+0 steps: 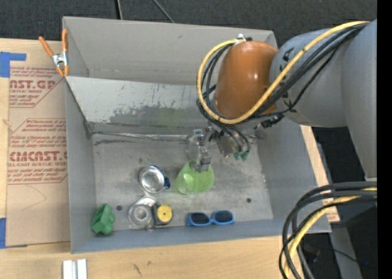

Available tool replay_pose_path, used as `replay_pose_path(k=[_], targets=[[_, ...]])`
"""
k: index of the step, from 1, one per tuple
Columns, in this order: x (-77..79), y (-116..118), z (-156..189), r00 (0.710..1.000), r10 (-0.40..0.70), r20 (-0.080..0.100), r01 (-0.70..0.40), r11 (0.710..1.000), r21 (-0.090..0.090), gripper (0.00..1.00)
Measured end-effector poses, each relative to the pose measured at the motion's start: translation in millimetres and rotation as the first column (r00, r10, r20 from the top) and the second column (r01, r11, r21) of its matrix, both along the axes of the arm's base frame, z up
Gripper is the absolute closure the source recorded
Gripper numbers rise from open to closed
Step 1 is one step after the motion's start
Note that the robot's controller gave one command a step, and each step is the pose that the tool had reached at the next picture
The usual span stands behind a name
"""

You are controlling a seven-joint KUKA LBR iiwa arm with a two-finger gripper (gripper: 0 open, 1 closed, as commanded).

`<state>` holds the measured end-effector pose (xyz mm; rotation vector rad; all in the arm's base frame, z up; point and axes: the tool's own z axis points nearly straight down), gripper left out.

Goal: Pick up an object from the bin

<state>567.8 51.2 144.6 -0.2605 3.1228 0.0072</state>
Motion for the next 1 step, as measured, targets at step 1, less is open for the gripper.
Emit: replay_pose_path(k=[1], targets=[[-6.5, -26.0, 122.3, 0.999, -0.050, 0.004, 0.050, 0.999, -0.004, 1.00]])
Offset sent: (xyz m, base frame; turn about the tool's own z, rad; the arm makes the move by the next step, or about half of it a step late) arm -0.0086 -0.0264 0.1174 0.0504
